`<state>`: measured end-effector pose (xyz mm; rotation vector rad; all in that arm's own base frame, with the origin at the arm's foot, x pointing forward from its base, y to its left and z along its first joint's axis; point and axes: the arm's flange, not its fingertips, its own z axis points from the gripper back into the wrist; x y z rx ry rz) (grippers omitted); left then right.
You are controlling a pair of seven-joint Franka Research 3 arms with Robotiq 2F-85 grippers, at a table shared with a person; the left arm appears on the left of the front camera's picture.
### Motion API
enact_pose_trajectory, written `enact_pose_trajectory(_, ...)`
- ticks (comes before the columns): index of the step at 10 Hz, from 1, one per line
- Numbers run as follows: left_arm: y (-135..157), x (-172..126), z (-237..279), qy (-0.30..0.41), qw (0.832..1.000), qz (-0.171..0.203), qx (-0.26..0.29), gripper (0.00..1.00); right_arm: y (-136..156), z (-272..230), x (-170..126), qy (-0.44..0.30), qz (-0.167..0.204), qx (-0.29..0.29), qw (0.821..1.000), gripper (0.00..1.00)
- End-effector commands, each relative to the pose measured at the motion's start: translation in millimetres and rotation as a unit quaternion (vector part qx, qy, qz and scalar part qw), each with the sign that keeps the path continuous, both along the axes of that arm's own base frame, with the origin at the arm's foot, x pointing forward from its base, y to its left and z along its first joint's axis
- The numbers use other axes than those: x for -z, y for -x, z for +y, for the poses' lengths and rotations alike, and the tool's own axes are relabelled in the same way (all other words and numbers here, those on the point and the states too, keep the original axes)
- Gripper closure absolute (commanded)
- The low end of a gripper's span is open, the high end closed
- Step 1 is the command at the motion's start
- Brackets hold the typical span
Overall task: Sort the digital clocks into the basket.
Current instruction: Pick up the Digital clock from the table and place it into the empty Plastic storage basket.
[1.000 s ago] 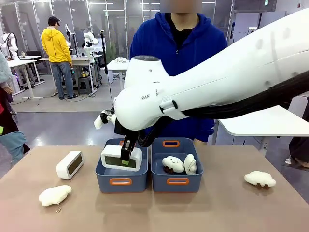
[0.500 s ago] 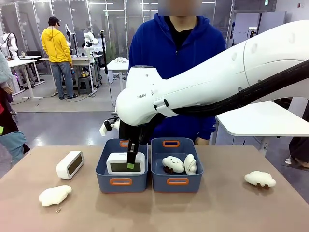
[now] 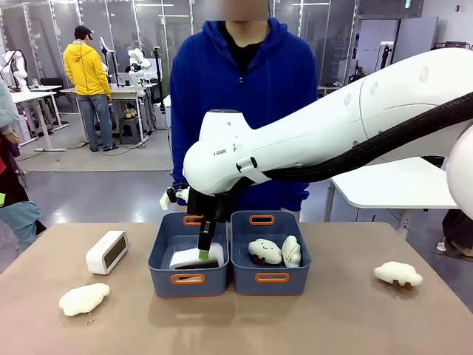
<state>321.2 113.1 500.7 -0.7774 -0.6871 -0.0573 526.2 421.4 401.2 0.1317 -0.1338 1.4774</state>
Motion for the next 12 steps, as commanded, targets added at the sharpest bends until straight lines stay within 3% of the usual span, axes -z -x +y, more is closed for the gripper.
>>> enact_pose_trajectory(1, 0, 0, 1, 0.000, 1.000, -0.003, 0.006, 0.00, 1, 0, -8, -0.019, 0.001, 0.002, 1.000, 0.00)
enact_pose_trajectory(2, 0, 0, 1, 0.000, 1.000, -0.003, 0.006, 0.00, 2, -4, -13, -0.022, -0.001, 0.004, 1.000, 0.00)
enact_pose_trajectory(3, 0, 0, 1, 0.000, 1.000, -0.003, 0.006, 0.00, 6, -4, -18, -0.029, -0.007, 0.003, 1.000, 0.14)
enact_pose_trajectory(12, 0, 0, 1, 0.000, 1.000, -0.003, 0.006, 0.00, -2, 1, -13, -0.011, -0.007, 0.003, 1.000, 0.14)
